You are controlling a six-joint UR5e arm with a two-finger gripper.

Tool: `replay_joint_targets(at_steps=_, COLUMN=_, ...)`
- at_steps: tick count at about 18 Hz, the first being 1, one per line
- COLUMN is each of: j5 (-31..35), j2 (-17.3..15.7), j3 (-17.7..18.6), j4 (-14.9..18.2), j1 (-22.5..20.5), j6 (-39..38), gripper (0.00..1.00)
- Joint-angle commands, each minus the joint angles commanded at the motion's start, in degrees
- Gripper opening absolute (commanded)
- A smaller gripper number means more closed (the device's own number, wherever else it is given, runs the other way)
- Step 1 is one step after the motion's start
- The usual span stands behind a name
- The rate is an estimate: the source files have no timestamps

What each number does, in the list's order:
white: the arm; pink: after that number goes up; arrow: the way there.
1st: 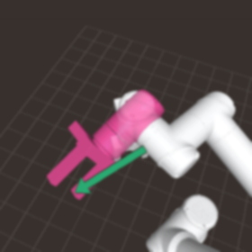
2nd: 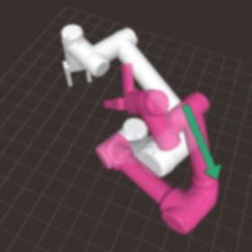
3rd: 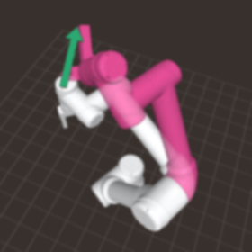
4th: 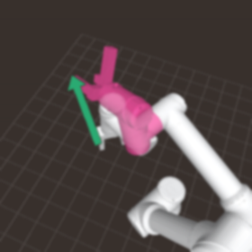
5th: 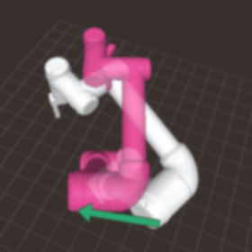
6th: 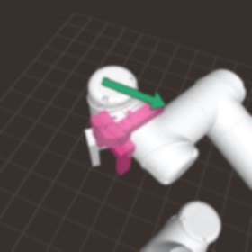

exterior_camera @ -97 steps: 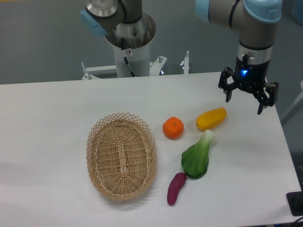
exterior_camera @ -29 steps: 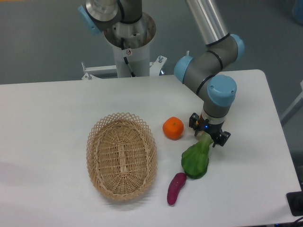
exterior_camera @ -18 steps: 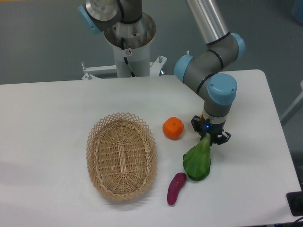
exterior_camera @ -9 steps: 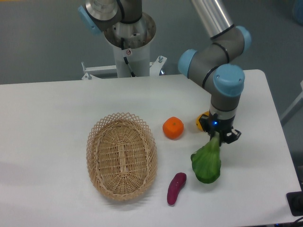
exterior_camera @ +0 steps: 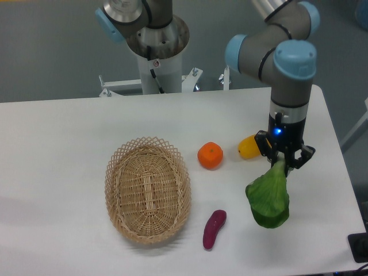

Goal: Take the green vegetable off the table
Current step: 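Lift the bok choy up off the table with the gripper, then hold the bok choy raised above the table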

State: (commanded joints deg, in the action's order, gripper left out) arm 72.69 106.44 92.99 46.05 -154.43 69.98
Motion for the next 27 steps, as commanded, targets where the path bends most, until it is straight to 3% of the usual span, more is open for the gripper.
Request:
replay_joint_targets(at_steps=3, j5=-2.4, j2=-1.5, j3=0.2, j4=0.0, j1=0.2, j6=-4.3, gripper=0.35)
replay_joint_targets(at_steps=9, j5=-2.6, j2=-2.5, j3=0.5, j4=0.0, j1=0.9, j6=-5.1, gripper=0.35)
replay_joint_targets(at_steps=27, j5=-3.3, j2=-2.0, j3=-0.4, j4=-0.2, j1=2.6, j6=-7.5, gripper=0.35)
